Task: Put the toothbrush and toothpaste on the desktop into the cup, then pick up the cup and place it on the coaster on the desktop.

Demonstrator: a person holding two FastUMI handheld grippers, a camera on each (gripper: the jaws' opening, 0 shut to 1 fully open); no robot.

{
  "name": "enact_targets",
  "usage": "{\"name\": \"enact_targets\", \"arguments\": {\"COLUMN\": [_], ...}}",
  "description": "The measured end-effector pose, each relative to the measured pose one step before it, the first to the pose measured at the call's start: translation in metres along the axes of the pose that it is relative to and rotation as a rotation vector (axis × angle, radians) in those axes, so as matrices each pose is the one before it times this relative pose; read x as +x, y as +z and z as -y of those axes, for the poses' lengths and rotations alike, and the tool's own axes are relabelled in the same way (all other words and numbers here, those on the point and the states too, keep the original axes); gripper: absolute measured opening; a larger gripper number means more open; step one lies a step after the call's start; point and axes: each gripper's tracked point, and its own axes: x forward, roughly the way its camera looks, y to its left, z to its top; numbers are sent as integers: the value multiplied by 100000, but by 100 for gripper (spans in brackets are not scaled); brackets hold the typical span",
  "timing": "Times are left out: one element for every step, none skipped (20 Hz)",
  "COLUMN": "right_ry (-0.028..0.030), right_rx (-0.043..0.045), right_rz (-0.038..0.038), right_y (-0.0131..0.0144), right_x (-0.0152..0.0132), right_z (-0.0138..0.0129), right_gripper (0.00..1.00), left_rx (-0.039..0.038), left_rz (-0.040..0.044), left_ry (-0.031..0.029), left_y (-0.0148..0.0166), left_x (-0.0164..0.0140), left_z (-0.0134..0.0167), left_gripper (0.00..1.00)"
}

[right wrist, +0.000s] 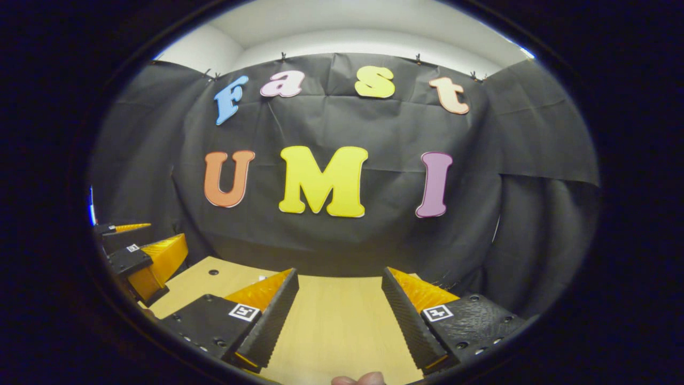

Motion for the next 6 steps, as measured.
{"name": "enact_targets", "arguments": {"right_ry": [139, 239, -111, -101, 176, 121], "right_rx": [-1260, -935, -335, 328, 206, -7], "right_rz": [1005, 1385, 839, 687, 225, 55], "right_y": [189, 212, 231, 101, 120, -67], "right_x": [-121, -20, -76, 12, -31, 85], "right_z": [140, 57, 140, 54, -39, 35], "right_gripper": [95, 96, 95, 96, 96, 96], "left_rx": [254, 60, -136, -150, -153, -158], "left_rz": [127, 217, -164, -79, -26, 171], "left_ry": [-168, -254, -327, 37, 208, 130], "left_y": [150, 68, -77, -70, 119, 17], "left_x": [-26, -68, -47, -90, 6, -44], "left_z": [197, 177, 220, 170, 30, 21], "left_gripper": [96, 96, 96, 96, 96, 96]}}
